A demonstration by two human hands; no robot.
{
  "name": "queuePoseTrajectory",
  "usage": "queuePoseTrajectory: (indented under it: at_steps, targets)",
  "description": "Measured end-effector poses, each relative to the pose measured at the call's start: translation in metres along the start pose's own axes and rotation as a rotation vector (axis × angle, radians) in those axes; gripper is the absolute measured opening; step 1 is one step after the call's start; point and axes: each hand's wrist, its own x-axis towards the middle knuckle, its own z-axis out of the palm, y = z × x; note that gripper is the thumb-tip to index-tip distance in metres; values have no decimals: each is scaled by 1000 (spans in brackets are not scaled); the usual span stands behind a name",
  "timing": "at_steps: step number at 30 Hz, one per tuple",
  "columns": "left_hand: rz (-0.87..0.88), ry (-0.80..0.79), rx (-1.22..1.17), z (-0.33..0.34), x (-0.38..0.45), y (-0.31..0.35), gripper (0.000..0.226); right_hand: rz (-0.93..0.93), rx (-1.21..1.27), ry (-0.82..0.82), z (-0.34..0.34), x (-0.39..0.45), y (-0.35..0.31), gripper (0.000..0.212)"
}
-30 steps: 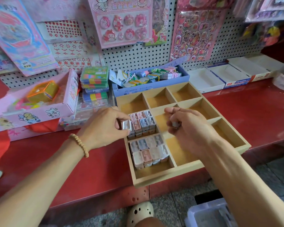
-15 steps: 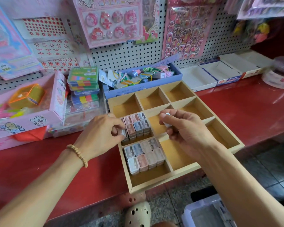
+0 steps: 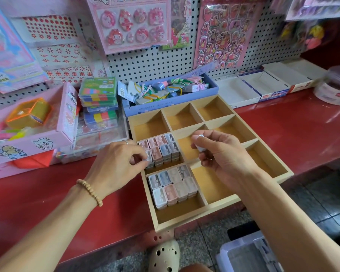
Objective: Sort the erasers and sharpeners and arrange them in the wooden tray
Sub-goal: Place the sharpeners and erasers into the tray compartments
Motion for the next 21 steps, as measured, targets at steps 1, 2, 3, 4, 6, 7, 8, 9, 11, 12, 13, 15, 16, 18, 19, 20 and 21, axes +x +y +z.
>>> queuePoseTrajectory:
  at_steps: [1, 2, 3, 4, 6, 7, 8, 9, 11, 12, 13, 15, 16, 18, 19, 20, 21]
  targets:
    - [-5, 0, -10, 0, 0, 0, 10, -4, 3, -5, 1, 0, 0, 9]
    - [-8, -1, -17, 1, 0, 0, 9, -6, 13, -10, 2, 0, 1, 11]
    - [-13, -3, -18, 1, 0, 0, 8, -3, 31, -14, 3, 1, 2, 14]
    - [-17, -6, -19, 1, 0, 0, 7, 4, 59, -18, 4, 1, 3, 18]
    - [-30, -7, -25, 0, 1, 0, 12, 28, 118, -25, 7, 3, 3, 21]
    - [-41, 0, -28, -1, 2, -1, 15, 41, 130, -30, 9, 4, 3, 20]
    - [-51, 16, -32, -3, 3, -1, 18, 49, 123, -39, 10, 4, 3, 19]
    - [-56, 36, -42, -5, 4, -1, 21, 50, 98, -52, 12, 4, 3, 19]
    - [-51, 64, -104, -9, 8, 4, 27, 29, 11, -77, 15, 4, 1, 16]
    - [-44, 61, -143, -12, 12, 8, 30, 14, -29, -79, 17, 4, 0, 14]
    - [-31, 53, -177, -14, 15, 13, 32, 1, -58, -73, 19, 4, -2, 11]
    - [13, 42, -216, -18, 21, 23, 37, -18, -87, -65, 22, 4, -4, 8]
    - [33, 44, -219, -20, 23, 27, 40, -22, -89, -72, 24, 5, -5, 7]
    - [64, 50, -221, -22, 28, 35, 43, -27, -83, -96, 29, 6, -7, 7]
    - [76, 55, -220, -22, 30, 37, 41, -31, -83, -111, 32, 8, -8, 7]
    - [86, 60, -213, -22, 33, 39, 38, -36, -85, -122, 34, 9, -9, 7]
    - [91, 63, -198, -22, 35, 40, 35, -39, -85, -127, 37, 11, -10, 4]
